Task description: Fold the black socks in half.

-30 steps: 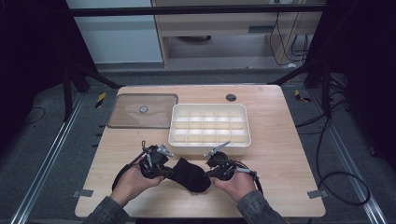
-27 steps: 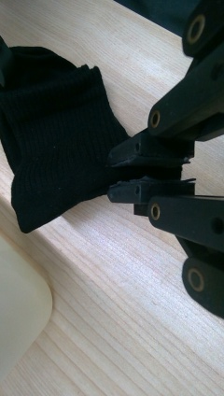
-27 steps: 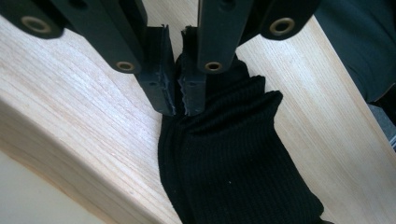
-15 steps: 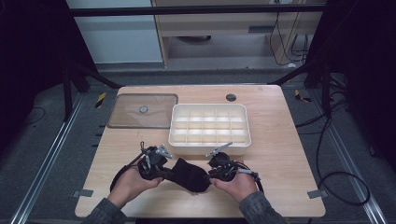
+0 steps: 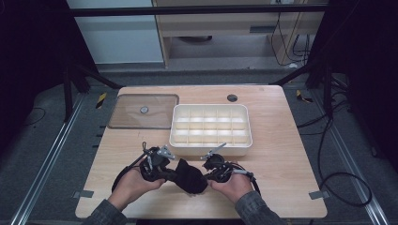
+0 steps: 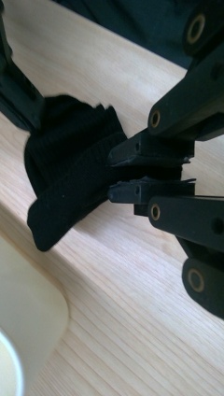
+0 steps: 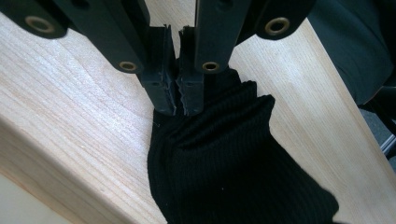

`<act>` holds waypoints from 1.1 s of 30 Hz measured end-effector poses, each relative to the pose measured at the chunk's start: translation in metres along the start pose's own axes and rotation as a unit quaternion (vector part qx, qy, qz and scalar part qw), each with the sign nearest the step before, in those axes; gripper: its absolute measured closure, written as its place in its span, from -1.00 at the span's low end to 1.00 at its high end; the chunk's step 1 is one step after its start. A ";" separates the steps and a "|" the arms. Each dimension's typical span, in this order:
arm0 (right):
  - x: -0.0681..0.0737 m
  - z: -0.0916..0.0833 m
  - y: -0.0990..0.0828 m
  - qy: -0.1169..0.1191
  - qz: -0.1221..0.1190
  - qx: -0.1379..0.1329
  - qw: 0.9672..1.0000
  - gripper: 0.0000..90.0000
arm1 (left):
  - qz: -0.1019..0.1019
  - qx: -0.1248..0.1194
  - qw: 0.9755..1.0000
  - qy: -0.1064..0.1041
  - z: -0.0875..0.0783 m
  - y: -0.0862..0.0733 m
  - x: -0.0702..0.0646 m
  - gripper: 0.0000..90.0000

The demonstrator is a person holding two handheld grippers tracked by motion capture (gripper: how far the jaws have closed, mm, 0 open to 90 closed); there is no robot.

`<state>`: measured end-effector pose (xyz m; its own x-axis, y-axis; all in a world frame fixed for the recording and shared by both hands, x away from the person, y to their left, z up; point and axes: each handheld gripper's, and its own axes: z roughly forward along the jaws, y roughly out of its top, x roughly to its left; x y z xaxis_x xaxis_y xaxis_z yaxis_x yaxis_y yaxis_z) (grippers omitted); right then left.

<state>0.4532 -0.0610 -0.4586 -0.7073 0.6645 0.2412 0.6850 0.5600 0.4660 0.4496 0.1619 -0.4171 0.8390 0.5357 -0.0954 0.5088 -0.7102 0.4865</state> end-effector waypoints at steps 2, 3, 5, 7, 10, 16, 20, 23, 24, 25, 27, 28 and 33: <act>0.000 0.000 0.000 0.001 0.000 -0.001 1.000 0.91 | 0.005 -0.001 1.000 -0.002 0.001 0.002 -0.004 0.82; 0.000 0.000 0.000 0.002 0.001 -0.001 1.000 0.91 | 0.008 -0.002 1.000 -0.003 0.002 0.004 -0.007 0.82; 0.000 0.001 0.000 0.002 0.004 0.001 1.000 0.91 | 0.014 -0.001 1.000 -0.006 0.004 0.007 -0.011 0.82; 0.000 0.002 0.000 0.003 0.002 0.000 1.000 0.91 | 0.015 -0.006 1.000 -0.011 0.007 0.009 -0.016 0.82; -0.002 0.004 -0.001 0.003 0.005 0.001 1.000 0.91 | 0.021 -0.007 1.000 -0.019 0.011 0.013 -0.022 0.82; -0.007 0.006 -0.004 0.009 0.012 -0.008 1.000 0.90 | 0.029 -0.005 0.999 -0.024 0.020 0.015 -0.029 0.82; -0.009 0.006 -0.007 0.011 0.021 -0.016 1.000 0.73 | 0.038 0.002 0.999 -0.022 0.024 0.016 -0.034 0.82; -0.011 -0.003 -0.011 0.008 0.022 -0.029 0.999 0.53 | 0.044 0.006 0.999 -0.022 0.027 0.017 -0.038 0.82; -0.011 -0.003 -0.011 0.008 0.022 -0.029 0.999 0.53 | 0.044 0.006 0.999 -0.022 0.027 0.017 -0.038 0.82; -0.011 -0.006 -0.012 0.008 0.021 -0.031 0.999 0.51 | 0.045 0.007 0.999 -0.021 0.027 0.018 -0.039 0.82; -0.013 -0.012 -0.015 0.004 0.023 -0.038 0.999 0.51 | 0.048 0.009 0.999 -0.020 0.028 0.019 -0.040 0.82; -0.014 -0.016 -0.018 0.002 0.024 -0.040 0.999 0.54 | 0.049 0.010 0.999 -0.019 0.028 0.019 -0.040 0.82; -0.017 -0.021 -0.025 0.003 0.028 -0.043 0.999 0.71 | 0.049 0.010 0.999 -0.017 0.028 0.020 -0.040 0.82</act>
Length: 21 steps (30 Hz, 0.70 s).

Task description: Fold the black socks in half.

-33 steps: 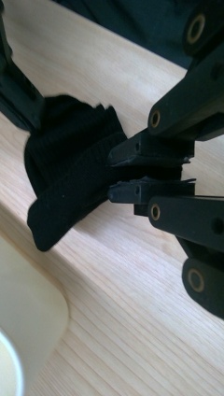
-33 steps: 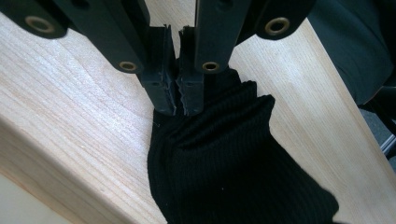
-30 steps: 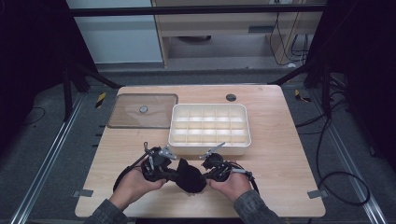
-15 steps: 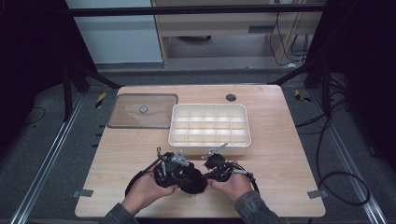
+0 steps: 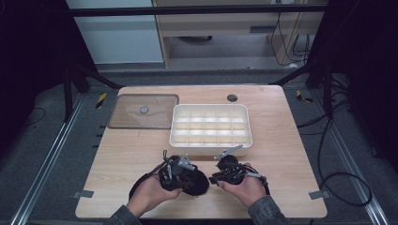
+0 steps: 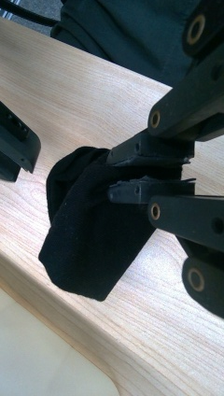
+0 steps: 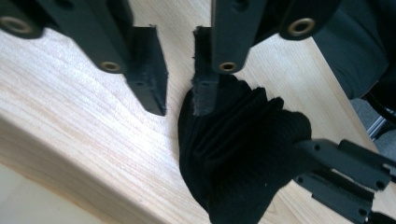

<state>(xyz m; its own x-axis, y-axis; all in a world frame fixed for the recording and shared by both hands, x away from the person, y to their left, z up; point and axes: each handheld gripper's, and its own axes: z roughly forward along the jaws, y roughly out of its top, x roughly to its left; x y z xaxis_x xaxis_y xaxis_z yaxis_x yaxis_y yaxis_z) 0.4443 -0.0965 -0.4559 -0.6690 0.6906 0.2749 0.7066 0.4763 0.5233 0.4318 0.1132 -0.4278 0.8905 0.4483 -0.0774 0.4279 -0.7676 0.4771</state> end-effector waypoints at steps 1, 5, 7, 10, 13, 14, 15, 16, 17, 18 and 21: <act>0.000 0.000 -0.001 0.002 -0.003 0.001 1.000 0.73 | 0.000 0.000 1.000 -0.001 0.000 0.000 0.000 0.82; 0.000 0.002 -0.004 0.004 -0.006 0.001 1.000 0.82 | -0.004 -0.005 1.000 -0.001 -0.002 -0.001 0.002 0.82; 0.000 0.004 -0.004 0.006 -0.008 0.003 1.000 0.84 | -0.005 -0.004 1.000 0.001 -0.004 -0.002 0.003 0.82; 0.001 0.006 -0.003 0.007 -0.007 0.005 1.000 0.85 | -0.006 -0.008 1.000 0.003 -0.008 -0.002 0.004 0.82; 0.002 0.009 -0.003 0.009 -0.007 0.009 1.000 0.85 | -0.008 -0.015 1.000 0.003 -0.011 -0.001 0.005 0.82; 0.002 0.011 -0.003 0.010 -0.006 0.010 1.000 0.86 | -0.007 -0.016 1.000 0.002 -0.012 0.000 0.005 0.82; 0.002 0.012 -0.003 0.012 -0.007 0.013 1.000 0.86 | -0.006 -0.017 1.000 0.001 -0.013 0.001 0.004 0.82; 0.001 0.014 -0.004 0.013 -0.006 0.015 1.000 0.86 | -0.006 -0.019 1.000 0.002 -0.013 0.001 0.003 0.82; 0.001 0.015 -0.005 0.013 -0.004 0.016 1.000 0.87 | -0.006 -0.020 1.000 0.001 -0.013 0.002 0.003 0.82; 0.000 0.017 -0.005 0.013 -0.002 0.017 1.000 0.87 | -0.004 -0.022 1.000 -0.002 -0.014 0.004 0.002 0.82; -0.002 0.021 -0.009 0.014 0.007 0.022 1.000 0.88 | -0.004 -0.029 1.000 -0.008 -0.013 0.008 -0.002 0.82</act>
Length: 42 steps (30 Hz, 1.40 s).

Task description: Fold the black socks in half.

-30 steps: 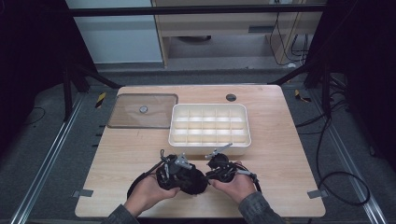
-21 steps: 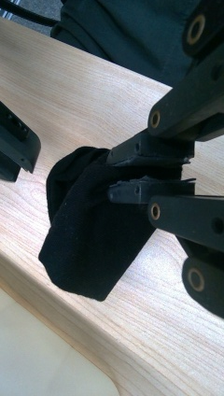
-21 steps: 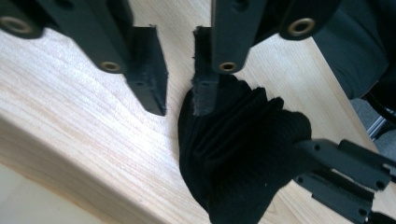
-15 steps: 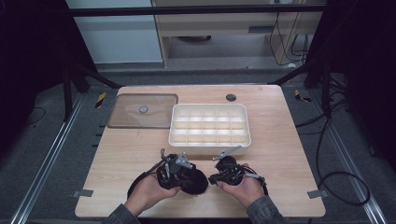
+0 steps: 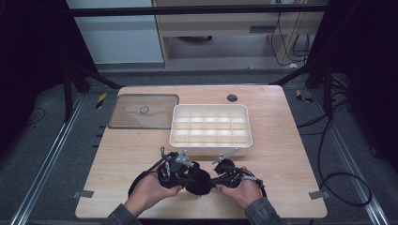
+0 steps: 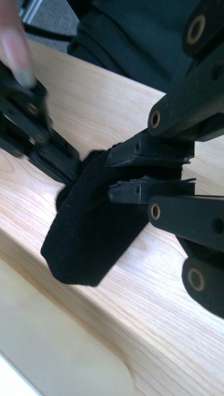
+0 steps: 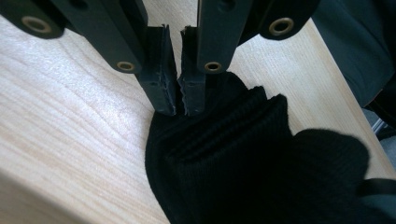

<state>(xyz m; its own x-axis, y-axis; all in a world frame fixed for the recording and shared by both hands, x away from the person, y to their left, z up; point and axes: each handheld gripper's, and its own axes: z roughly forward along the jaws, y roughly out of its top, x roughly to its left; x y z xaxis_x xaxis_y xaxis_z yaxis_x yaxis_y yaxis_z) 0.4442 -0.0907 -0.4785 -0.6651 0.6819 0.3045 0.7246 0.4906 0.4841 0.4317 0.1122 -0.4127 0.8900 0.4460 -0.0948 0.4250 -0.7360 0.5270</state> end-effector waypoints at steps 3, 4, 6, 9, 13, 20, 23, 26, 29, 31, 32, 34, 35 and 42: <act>-0.002 0.001 -0.002 0.004 0.005 -0.003 1.000 0.88 | 0.002 0.000 1.000 -0.003 0.005 0.004 -0.004 0.82; -0.003 0.000 -0.002 0.004 0.004 -0.005 1.000 0.88 | 0.004 0.000 1.000 -0.004 0.007 0.006 -0.005 0.82; -0.005 0.000 -0.004 0.008 0.011 -0.007 1.000 0.88 | 0.007 0.003 1.000 -0.009 0.014 0.009 -0.010 0.82; -0.008 0.000 -0.006 0.010 0.013 -0.008 1.000 0.87 | 0.014 0.013 1.000 -0.010 0.023 0.012 -0.013 0.82; -0.011 -0.003 -0.009 0.011 0.021 -0.014 1.000 0.84 | 0.018 0.023 0.999 -0.013 0.035 0.014 -0.017 0.82; -0.020 -0.021 -0.013 0.006 0.024 -0.037 0.999 0.81 | 0.018 0.024 0.999 -0.018 0.046 0.019 -0.020 0.81; -0.025 -0.028 -0.016 0.002 0.029 -0.042 0.999 0.80 | 0.014 0.025 0.999 -0.021 0.051 0.019 -0.018 0.81; -0.029 -0.033 -0.018 -0.002 0.031 -0.044 0.999 0.80 | 0.005 0.022 0.999 -0.028 0.056 0.019 -0.016 0.81; -0.031 -0.036 -0.020 -0.005 0.034 -0.046 0.998 0.79 | 0.002 0.023 0.999 -0.032 0.058 0.019 -0.016 0.81; -0.033 -0.037 -0.021 -0.006 0.035 -0.046 0.998 0.79 | 0.003 0.025 0.999 -0.032 0.060 0.020 -0.017 0.81; -0.033 -0.037 -0.021 -0.006 0.037 -0.047 0.998 0.78 | 0.003 0.027 0.999 -0.032 0.060 0.021 -0.018 0.81; -0.035 -0.037 -0.021 -0.007 0.037 -0.049 0.998 0.77 | 0.005 0.028 0.999 -0.032 0.062 0.022 -0.019 0.81; -0.035 -0.038 -0.022 -0.008 0.038 -0.048 0.998 0.77 | 0.004 0.028 0.999 -0.032 0.062 0.023 -0.019 0.80; -0.038 -0.040 -0.026 -0.010 0.045 -0.050 0.998 0.76 | 0.003 0.033 0.999 -0.030 0.065 0.024 -0.021 0.80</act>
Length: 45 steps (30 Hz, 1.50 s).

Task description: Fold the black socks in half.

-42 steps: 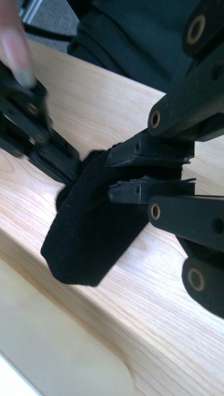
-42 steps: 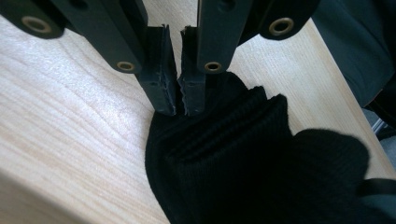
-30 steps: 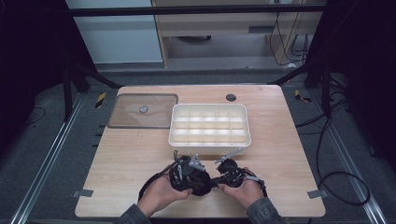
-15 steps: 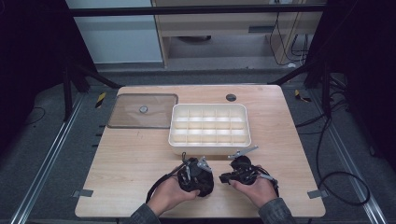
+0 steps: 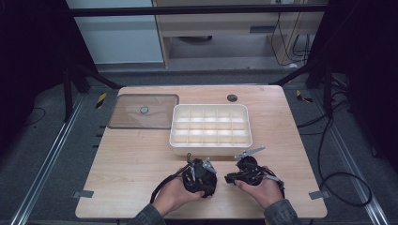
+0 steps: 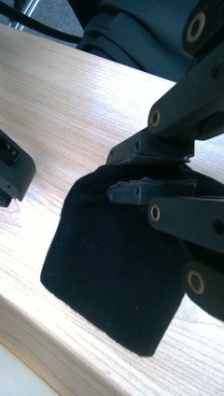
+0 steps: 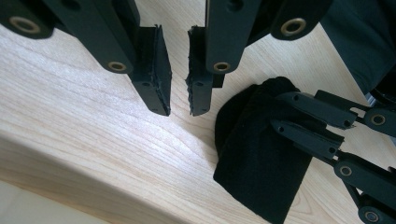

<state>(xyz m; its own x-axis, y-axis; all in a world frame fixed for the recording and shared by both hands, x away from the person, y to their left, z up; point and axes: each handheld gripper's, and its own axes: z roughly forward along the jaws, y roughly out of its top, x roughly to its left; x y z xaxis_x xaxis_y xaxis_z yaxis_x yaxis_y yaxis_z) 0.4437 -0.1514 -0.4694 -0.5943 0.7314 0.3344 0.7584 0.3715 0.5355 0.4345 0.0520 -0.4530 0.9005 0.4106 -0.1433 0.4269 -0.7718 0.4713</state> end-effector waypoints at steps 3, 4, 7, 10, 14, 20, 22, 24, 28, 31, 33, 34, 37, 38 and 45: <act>-0.002 -0.001 -0.002 -0.002 -0.001 0.000 1.000 0.76 | 0.003 0.003 1.000 -0.001 0.003 0.001 -0.001 0.80; -0.003 -0.002 -0.002 -0.004 -0.002 0.000 1.000 0.76 | 0.004 0.005 1.000 -0.001 0.004 0.002 -0.002 0.80; -0.004 -0.003 -0.003 -0.002 0.000 -0.001 1.000 0.76 | 0.006 0.007 1.000 0.000 0.006 0.003 -0.004 0.80; -0.005 -0.005 -0.003 -0.004 0.000 -0.004 1.000 0.76 | 0.006 0.008 1.000 -0.001 0.006 0.004 -0.003 0.80; -0.007 -0.005 -0.005 -0.005 0.004 -0.003 1.000 0.76 | 0.006 0.008 1.000 -0.001 0.009 0.005 -0.004 0.80; -0.007 -0.004 -0.006 -0.001 0.005 -0.003 1.000 0.76 | 0.004 0.005 1.000 -0.005 0.011 0.004 -0.006 0.80; -0.007 -0.004 -0.006 -0.002 0.007 -0.002 1.000 0.76 | 0.003 0.005 1.000 -0.005 0.012 0.004 -0.006 0.80; -0.007 -0.004 -0.006 -0.002 0.006 -0.003 1.000 0.76 | 0.007 0.008 1.000 -0.004 0.012 0.004 -0.006 0.80; -0.008 -0.003 -0.006 -0.003 0.006 -0.002 1.000 0.76 | 0.008 0.010 1.000 -0.005 0.014 0.005 -0.008 0.80; -0.009 -0.003 -0.007 -0.006 0.005 -0.001 1.000 0.76 | 0.009 0.012 1.000 -0.005 0.016 0.006 -0.009 0.81; -0.009 -0.004 -0.007 -0.005 0.006 -0.002 1.000 0.76 | 0.011 0.013 1.000 -0.004 0.017 0.006 -0.010 0.81; -0.010 -0.004 -0.008 -0.005 0.007 -0.002 1.000 0.76 | 0.012 0.014 1.000 -0.005 0.018 0.007 -0.011 0.81; -0.011 -0.005 -0.009 -0.006 0.010 -0.002 1.000 0.75 | 0.012 0.014 1.000 -0.006 0.019 0.007 -0.011 0.81; -0.012 -0.005 -0.009 -0.006 0.011 -0.002 1.000 0.75 | 0.012 0.014 1.000 -0.006 0.019 0.007 -0.011 0.81; -0.014 -0.008 -0.011 -0.007 0.014 -0.005 1.000 0.74 | 0.013 0.015 1.000 -0.006 0.020 0.007 -0.012 0.81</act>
<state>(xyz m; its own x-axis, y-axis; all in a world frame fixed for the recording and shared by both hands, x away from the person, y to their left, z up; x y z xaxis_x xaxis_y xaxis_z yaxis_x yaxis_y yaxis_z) 0.4416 -0.1702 -0.4736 -0.5689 0.7495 0.3385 0.7721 0.3451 0.5336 0.4288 0.0317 -0.4653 0.9119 0.3850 -0.1423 0.4061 -0.7964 0.4481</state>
